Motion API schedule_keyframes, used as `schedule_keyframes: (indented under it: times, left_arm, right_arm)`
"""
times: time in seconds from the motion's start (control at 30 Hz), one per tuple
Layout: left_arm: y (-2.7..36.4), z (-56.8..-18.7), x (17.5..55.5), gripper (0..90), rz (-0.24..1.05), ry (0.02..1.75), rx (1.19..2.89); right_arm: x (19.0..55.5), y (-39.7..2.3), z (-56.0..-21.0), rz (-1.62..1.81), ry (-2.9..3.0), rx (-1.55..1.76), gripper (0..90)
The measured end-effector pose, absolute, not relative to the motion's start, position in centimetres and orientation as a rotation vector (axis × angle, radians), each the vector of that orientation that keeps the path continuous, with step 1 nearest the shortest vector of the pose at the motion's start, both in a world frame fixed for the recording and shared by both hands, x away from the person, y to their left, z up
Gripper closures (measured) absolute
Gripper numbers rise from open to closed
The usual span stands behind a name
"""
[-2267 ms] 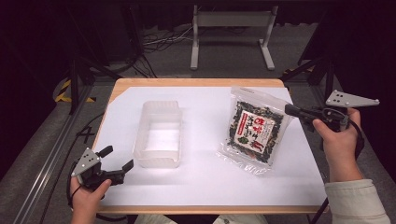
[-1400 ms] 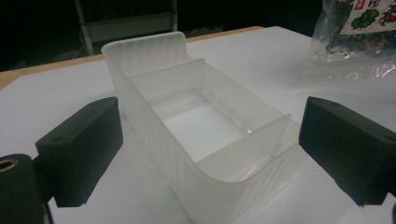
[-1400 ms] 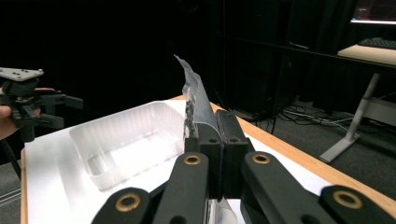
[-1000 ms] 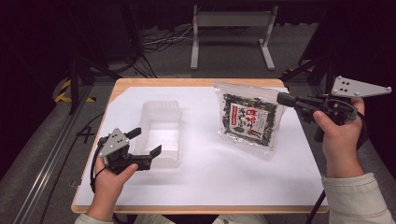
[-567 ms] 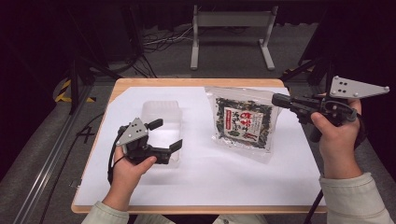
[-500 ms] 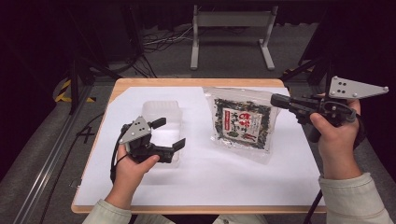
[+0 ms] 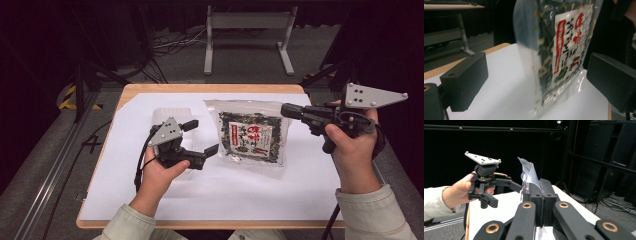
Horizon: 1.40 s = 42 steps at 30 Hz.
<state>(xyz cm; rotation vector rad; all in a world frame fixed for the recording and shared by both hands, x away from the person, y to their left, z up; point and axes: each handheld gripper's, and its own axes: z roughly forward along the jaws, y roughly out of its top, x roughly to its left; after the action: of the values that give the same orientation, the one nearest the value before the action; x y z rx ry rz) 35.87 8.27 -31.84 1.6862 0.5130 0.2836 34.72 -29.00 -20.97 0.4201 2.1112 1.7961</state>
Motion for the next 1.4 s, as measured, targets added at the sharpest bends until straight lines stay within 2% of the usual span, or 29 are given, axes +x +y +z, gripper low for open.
schedule_keyframes:
  times: [0.37,0.6,1.03,1.17,1.4]
  left_arm:
    - [6.4,-31.5,36.5,4.2,0.217,0.441,1.649]
    - [5.6,-31.8,36.7,10.7,0.201,0.401,1.656]
    - [6.0,-31.8,36.6,41.8,0.163,0.383,1.646]
    - [6.3,-31.7,36.5,57.0,0.161,0.352,1.662]
    - [6.4,-31.3,36.0,64.7,0.194,0.311,1.693]
  right_arm:
    - [34.8,-28.1,-21.4,1.846,2.126,0.355,90.0]
    - [34.8,-27.7,-21.6,1.868,2.127,0.321,90.0]
    - [35.0,-27.6,-21.9,1.892,2.136,0.314,90.0]
    - [35.0,-27.8,-21.9,1.888,2.127,0.322,90.0]
    - [35.0,-28.2,-22.2,1.878,2.11,0.349,89.1]
